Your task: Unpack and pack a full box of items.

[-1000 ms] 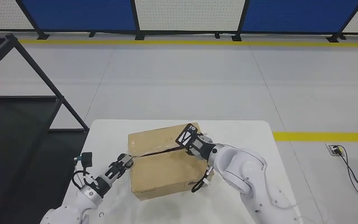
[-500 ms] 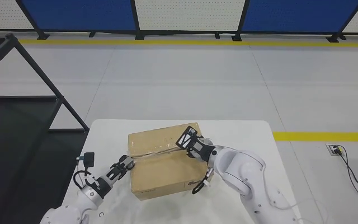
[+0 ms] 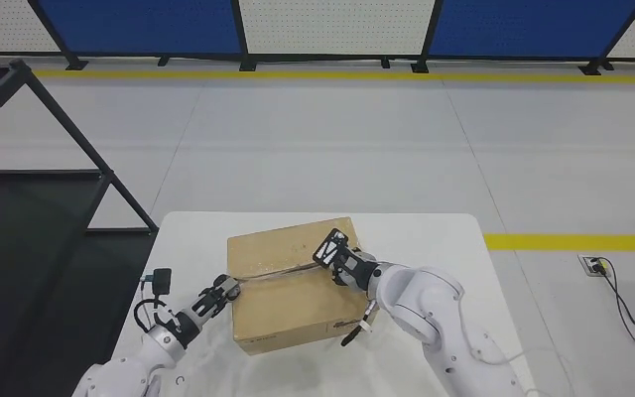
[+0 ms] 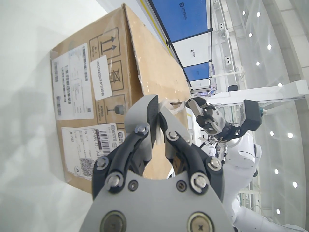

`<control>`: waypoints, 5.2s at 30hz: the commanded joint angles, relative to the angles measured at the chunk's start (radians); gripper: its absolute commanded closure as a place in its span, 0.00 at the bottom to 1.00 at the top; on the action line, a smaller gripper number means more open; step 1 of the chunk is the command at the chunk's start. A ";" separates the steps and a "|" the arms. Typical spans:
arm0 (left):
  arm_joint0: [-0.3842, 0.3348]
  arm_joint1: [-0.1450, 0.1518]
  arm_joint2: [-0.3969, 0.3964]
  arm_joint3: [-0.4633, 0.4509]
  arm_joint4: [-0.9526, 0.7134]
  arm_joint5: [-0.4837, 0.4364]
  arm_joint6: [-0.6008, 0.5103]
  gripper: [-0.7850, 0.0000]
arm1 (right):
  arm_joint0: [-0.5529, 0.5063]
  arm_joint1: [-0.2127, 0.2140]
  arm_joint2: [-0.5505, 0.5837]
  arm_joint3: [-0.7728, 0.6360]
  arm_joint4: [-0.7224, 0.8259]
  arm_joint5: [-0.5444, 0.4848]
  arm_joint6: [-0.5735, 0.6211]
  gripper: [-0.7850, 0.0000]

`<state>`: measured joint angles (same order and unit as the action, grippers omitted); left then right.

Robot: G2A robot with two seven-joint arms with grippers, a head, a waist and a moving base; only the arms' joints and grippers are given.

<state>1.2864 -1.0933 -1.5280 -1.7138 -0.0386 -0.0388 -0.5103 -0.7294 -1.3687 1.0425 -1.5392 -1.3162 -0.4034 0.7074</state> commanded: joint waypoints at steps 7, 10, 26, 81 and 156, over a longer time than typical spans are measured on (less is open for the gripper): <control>0.022 0.001 -0.018 -0.031 -0.025 -0.063 -0.004 1.00 | -0.019 0.005 0.024 -0.054 0.010 -0.006 -0.027 1.00; 0.029 0.000 -0.023 -0.040 -0.041 -0.073 0.002 1.00 | -0.029 0.009 0.038 -0.083 0.013 -0.011 -0.032 1.00; 0.040 -0.001 -0.045 -0.064 -0.140 -0.132 -0.021 1.00 | -0.046 0.015 0.047 -0.115 0.011 -0.011 -0.037 1.00; -0.030 -0.001 -0.039 -0.090 -0.269 -0.202 -0.092 1.00 | -0.170 0.032 0.188 -0.262 -0.065 0.205 -0.358 1.00; -0.028 0.013 -0.036 0.111 -0.294 -0.160 -0.149 1.00 | -0.103 0.037 0.045 -0.142 -0.095 -0.064 -0.193 1.00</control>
<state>1.2567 -1.0808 -1.5647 -1.6032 -0.3345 -0.2006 -0.6578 -0.8323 -1.3323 1.0882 -1.6817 -1.4108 -0.4659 0.5099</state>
